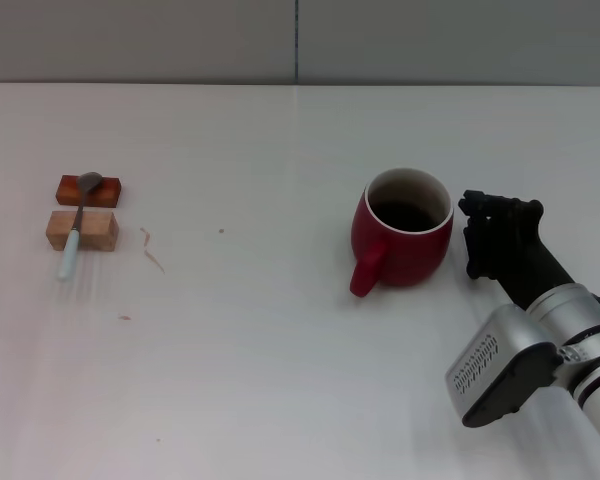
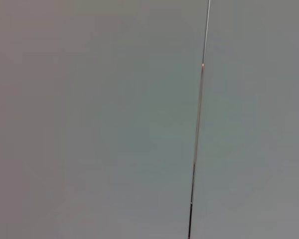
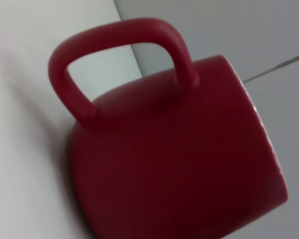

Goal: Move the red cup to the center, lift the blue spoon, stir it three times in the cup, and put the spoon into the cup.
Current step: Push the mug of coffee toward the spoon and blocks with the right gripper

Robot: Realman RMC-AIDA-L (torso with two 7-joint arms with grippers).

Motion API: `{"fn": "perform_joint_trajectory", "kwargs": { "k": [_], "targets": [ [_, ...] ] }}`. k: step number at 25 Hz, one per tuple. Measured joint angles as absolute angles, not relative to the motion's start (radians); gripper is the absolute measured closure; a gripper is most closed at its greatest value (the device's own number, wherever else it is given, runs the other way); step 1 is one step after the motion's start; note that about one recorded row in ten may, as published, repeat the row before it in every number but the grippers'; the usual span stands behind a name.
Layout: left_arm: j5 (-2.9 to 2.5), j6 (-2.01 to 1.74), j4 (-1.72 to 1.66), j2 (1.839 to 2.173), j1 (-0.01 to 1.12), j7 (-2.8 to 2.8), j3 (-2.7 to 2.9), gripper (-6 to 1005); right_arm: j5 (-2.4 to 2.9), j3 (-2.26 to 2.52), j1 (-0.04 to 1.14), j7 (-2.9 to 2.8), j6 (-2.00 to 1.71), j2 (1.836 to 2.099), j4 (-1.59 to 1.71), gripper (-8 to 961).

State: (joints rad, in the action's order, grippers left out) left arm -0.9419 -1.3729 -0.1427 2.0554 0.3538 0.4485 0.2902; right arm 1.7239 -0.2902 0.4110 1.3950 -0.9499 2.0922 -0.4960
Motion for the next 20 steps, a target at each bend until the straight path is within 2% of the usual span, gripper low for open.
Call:
{"fn": "perform_joint_trajectory", "kwargs": {
  "k": [8,20],
  "targets": [
    [-0.942,-1.374,-0.158,2.053,0.348,0.468,0.29,163,1.724,-0.291,0.408,1.421,-0.947,2.092,-0.534,890],
    [-0.941,-1.375,-0.168,2.054,0.342,0.487,0.29,166,1.724,-0.281,0.465,1.424,-0.897,2.092,-0.57,891]
  ]
}}
